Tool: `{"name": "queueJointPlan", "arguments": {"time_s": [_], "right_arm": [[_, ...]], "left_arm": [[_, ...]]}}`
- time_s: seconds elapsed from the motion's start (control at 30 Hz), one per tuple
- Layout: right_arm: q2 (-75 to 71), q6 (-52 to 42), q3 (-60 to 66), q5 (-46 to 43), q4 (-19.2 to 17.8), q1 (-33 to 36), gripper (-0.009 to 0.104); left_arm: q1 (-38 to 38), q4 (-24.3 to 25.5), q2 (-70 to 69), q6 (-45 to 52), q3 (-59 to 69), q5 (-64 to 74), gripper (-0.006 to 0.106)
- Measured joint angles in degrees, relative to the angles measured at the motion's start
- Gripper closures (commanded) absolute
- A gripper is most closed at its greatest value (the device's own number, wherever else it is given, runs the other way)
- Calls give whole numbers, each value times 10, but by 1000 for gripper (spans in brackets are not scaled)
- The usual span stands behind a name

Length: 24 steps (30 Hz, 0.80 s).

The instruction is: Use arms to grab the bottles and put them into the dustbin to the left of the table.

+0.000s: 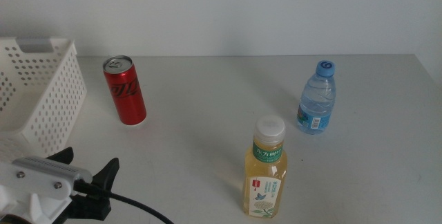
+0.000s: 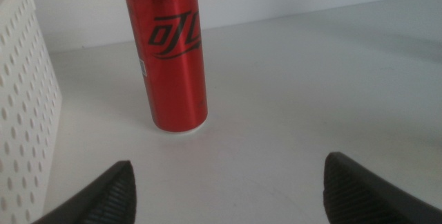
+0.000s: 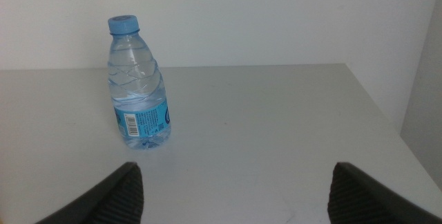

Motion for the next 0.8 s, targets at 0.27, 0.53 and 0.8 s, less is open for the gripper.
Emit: {"name": "queueJointPlan", "arguments": {"time_s": [0.27, 0.53, 0.8], "right_arm": [[0, 0, 0, 0, 0, 0, 1], [0, 0, 0, 0, 0, 0, 1], [0, 0, 0, 0, 0, 0, 1]], "left_arm": [[0, 2, 34, -4, -1, 0, 8], [0, 2, 59, -26, -22, 0, 8], [0, -1, 100, -41, -129, 36, 8]]}}
